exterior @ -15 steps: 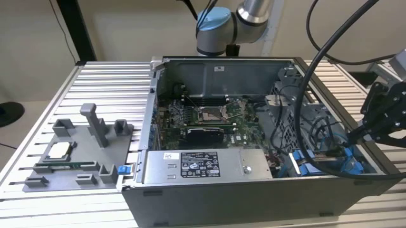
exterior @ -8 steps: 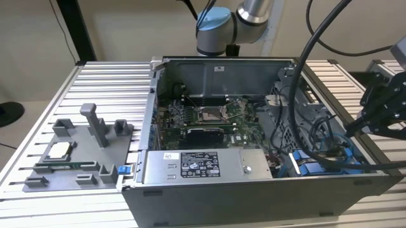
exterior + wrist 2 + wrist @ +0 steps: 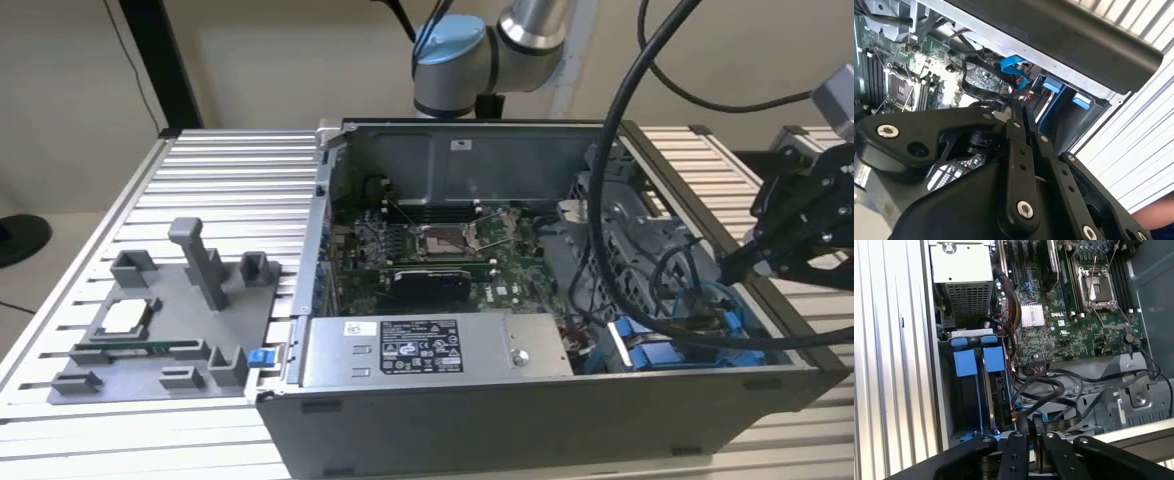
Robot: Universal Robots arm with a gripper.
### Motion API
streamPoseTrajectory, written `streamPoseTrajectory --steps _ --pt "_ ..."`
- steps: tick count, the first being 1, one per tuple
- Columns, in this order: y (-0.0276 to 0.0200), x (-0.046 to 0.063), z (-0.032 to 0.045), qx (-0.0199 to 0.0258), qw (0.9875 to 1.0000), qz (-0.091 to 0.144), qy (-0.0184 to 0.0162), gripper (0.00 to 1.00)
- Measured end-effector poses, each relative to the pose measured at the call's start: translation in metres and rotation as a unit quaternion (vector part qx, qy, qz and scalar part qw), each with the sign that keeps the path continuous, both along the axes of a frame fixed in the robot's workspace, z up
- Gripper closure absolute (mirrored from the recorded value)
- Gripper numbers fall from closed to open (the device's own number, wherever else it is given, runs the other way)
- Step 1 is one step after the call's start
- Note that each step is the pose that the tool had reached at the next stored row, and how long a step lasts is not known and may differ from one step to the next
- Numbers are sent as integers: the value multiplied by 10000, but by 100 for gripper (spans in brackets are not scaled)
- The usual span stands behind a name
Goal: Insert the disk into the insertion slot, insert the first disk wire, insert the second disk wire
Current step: 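Insert the second disk wire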
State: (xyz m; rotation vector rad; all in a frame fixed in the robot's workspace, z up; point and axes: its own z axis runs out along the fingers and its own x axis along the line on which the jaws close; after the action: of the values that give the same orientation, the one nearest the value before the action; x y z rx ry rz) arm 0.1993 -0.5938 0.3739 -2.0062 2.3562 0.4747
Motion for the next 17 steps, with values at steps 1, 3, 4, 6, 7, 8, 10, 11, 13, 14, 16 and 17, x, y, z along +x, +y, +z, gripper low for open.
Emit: streamPoseTrajectory --steps 1,3,4,6,7,8,10,11,13,14,16,17 --pt "0 -19 3 1 10000 -4 0 100" --pt "0 -59 7 1 10000 -12 0 100" --pt "0 -81 8 1 10000 -16 0 100" --pt "0 -130 10 1 10000 -23 0 100" --pt "0 -157 10 1 10000 -27 0 100" --pt "0 -185 11 0 10000 -31 0 100" --pt "0 -240 11 1 10000 -38 0 100" --pt "0 -268 12 1 10000 -40 0 100" --pt "0 -330 12 0 10000 -44 0 100" --pt "0 -367 12 0 10000 -45 0 100" --pt "0 -457 12 -6 10000 -44 -1 100" --pt "-2 -500 12 -16 10000 -45 -2 100"
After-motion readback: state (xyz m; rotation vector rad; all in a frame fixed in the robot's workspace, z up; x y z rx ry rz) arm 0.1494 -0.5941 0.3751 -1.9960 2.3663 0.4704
